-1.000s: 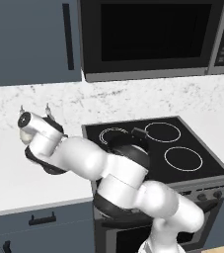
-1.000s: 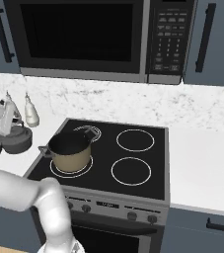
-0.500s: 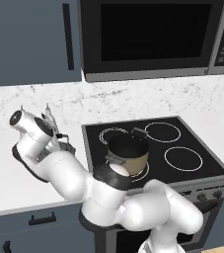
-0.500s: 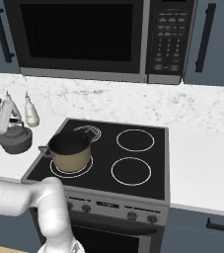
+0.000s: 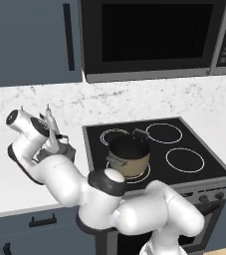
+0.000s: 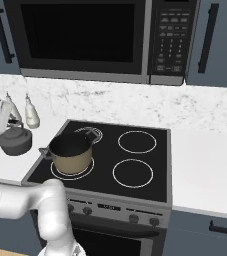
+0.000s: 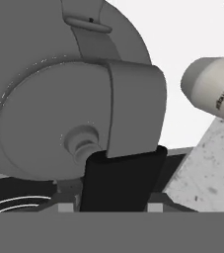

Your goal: Pick the kettle from the counter and place it on a stove burner. Then turn the burner on.

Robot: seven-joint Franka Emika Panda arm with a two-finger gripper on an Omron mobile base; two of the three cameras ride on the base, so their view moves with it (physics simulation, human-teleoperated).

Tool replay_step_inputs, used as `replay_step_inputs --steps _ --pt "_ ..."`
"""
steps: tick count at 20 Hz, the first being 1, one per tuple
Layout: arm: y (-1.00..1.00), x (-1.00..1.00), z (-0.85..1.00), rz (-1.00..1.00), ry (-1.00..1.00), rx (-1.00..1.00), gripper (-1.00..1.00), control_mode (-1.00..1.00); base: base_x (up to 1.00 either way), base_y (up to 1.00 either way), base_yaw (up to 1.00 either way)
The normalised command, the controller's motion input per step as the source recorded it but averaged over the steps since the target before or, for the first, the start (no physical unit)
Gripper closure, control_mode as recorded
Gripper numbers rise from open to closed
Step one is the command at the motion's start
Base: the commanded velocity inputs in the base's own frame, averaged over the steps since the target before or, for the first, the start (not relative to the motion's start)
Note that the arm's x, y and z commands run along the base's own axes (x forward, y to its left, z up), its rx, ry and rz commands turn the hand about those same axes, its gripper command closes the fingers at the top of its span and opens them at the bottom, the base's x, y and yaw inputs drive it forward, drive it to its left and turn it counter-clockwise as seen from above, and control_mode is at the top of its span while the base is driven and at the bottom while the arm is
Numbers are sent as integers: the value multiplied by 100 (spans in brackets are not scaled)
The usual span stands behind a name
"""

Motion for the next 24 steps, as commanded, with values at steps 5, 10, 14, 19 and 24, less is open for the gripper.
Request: replay_step_inputs --steps 5,10,14,19,24 --pt "0 -53 12 0 -20 0 100 -100 0 0 0" --pt "-24 -93 79 0 -79 0 100 -100 0 0 0" --pt "-61 -64 99 -4 -72 1 100 -100 0 0 0" --pt "-97 -20 80 -12 -39 4 100 -100 0 0 0" --pt "-100 0 70 -20 -9 9 100 -100 0 0 0"
